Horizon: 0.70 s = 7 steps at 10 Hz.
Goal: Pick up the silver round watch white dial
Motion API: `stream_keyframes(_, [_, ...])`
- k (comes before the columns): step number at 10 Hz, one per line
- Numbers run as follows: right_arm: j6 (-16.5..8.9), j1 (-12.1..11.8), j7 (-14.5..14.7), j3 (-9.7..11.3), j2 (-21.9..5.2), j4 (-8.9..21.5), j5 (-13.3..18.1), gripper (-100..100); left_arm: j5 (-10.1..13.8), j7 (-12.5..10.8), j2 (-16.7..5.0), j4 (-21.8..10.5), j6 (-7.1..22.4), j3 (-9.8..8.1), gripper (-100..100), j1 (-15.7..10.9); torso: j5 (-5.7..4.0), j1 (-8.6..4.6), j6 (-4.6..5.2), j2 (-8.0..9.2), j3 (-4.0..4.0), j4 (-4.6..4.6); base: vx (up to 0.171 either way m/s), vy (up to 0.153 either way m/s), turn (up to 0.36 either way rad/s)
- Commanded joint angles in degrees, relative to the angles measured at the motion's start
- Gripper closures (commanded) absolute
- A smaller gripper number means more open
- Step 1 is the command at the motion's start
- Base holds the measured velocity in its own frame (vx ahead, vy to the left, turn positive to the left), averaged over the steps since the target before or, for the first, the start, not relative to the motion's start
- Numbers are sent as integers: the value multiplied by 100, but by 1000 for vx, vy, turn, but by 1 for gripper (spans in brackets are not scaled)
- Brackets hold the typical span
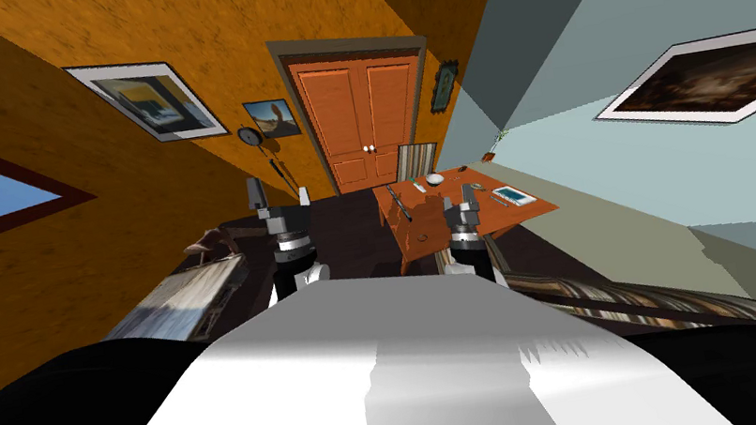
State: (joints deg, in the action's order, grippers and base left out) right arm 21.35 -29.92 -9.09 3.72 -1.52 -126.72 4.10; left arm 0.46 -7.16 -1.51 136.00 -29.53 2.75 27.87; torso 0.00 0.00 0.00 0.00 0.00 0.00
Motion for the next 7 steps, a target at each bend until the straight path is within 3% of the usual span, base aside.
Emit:
stream_keyframes(1, [-182,-15,-194,-101,-209,83,-116,-100,0,0,0,0,0,0,0,0,0,0,0,0,0,0,-40,28,-31])
stream_keyframes(3, [-440,-34,-472,-239,-381,206,-286,-100,0,0,1,0,0,0,0,-1,3,16,1,25,14,5,-78,72,-35])
stream_keyframes(4, [-440,-34,-472,-239,-381,206,-286,-100,0,0,1,0,0,1,0,-1,6,29,0,29,17,6,-58,92,-12])
stream_keyframes(6, [-783,-63,-830,-419,-523,379,-520,-100,0,0,1,0,0,1,0,-1,8,35,0,24,14,5,-65,94,-33])
stream_keyframes(7, [-783,-63,-845,-419,-523,379,-520,-100,0,0,1,0,0,1,0,-1,8,35,0,26,15,6,-44,69,-17])
